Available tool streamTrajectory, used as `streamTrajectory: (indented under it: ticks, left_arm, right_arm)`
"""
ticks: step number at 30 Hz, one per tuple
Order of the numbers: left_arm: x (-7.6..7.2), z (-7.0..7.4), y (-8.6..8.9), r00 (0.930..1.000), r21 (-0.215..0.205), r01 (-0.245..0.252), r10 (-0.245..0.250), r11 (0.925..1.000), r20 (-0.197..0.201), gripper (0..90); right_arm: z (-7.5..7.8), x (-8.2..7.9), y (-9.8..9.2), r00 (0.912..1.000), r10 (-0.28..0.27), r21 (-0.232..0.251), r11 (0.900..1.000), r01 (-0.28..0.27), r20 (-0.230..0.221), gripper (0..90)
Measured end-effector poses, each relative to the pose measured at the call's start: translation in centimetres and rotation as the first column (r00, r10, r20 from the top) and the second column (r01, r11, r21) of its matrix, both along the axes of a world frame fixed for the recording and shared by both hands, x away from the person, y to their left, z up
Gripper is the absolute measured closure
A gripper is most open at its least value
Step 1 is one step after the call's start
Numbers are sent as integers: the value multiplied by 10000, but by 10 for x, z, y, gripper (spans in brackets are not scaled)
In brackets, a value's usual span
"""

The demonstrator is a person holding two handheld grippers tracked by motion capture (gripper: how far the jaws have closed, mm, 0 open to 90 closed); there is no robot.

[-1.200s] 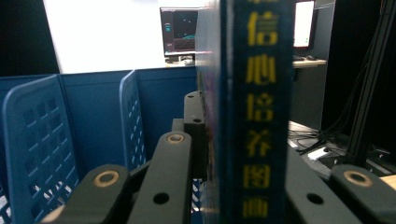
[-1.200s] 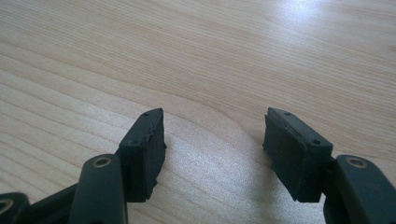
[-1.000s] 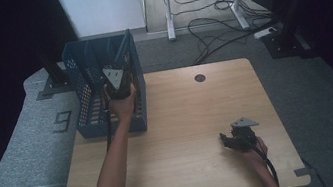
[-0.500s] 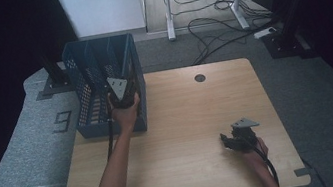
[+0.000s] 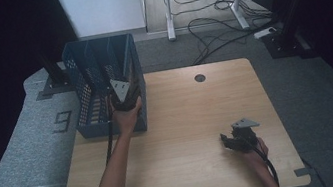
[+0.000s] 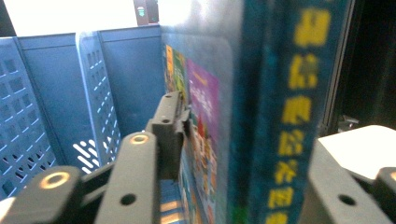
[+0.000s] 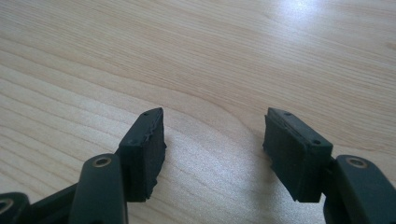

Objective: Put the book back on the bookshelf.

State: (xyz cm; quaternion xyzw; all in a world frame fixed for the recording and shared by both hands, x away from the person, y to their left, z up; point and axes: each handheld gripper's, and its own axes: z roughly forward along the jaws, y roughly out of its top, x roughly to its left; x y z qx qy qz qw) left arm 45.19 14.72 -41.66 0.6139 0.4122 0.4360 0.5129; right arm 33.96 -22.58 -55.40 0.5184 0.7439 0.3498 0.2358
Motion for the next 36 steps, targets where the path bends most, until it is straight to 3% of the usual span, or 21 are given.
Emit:
streamTrajectory:
  ticks: [3, 9, 12, 20, 25, 29, 31, 36]
  left_arm:
    - [-1, 1, 2, 10000, -46, -2, 2, 10000, -15, 480]
    - [-2, 6, 8, 9985, -266, 310, -322, 9992, -447, 369]
    - [-5, 8, 12, 9966, -396, 422, -449, 9983, -690, 347]
    - [-26, 13, 22, 9912, -251, 724, -747, 9971, -1094, 304]
    - [-41, 13, 28, 9840, -229, 1098, -1119, 9937, -1388, 295]
    - [-50, 10, 30, 9723, -265, 1614, -1636, 9865, -1668, 295]
    - [-55, 7, 31, 9724, -328, 1640, -1671, 9859, -1626, 296]
    - [-66, 1, 34, 9652, -398, 1870, -1911, 9816, -1787, 292]
  right_arm:
    - [0, 0, 0, 10000, 1, 1, 10000, -1, 0, 377]
    - [0, 0, 0, 10000, 0, 6, 10000, 0, -1, 377]
    - [0, 0, 0, 10000, 2, 4, 10000, -2, -1, 377]
    - [0, 0, 0, 10000, 13, 11, 10000, -13, -8, 375]
    - [0, 0, 0, 10000, 4, 14, 10000, -4, 8, 375]
    - [0, 0, 0, 10000, -2, 18, 10000, 2, 3, 375]
    - [0, 0, 0, 10000, -2, 18, 10000, 2, 2, 375]
    - [0, 0, 0, 10000, -2, 16, 10000, 2, 4, 375]
